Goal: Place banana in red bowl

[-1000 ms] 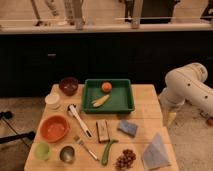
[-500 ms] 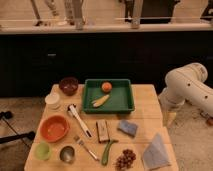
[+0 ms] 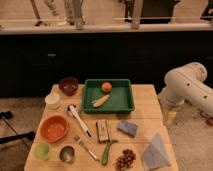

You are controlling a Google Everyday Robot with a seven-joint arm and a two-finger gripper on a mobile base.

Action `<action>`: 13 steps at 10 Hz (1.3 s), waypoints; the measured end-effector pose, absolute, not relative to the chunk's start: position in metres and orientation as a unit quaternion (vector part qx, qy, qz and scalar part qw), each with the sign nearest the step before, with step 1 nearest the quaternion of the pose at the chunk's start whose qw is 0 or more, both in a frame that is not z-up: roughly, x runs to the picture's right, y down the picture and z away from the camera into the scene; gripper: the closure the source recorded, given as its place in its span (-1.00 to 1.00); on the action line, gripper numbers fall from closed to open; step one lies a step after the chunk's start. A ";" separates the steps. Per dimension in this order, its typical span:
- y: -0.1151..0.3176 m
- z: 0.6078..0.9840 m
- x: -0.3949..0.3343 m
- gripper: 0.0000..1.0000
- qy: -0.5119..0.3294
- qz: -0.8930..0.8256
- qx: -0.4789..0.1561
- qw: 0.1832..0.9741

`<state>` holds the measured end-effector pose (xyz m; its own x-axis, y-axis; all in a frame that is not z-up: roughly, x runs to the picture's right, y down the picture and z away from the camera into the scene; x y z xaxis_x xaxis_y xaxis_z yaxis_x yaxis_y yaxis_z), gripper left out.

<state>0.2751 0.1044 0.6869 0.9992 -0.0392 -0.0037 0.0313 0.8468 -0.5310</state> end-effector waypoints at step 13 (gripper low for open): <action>0.085 0.699 0.206 -0.60 -0.106 -0.145 -0.221 0.959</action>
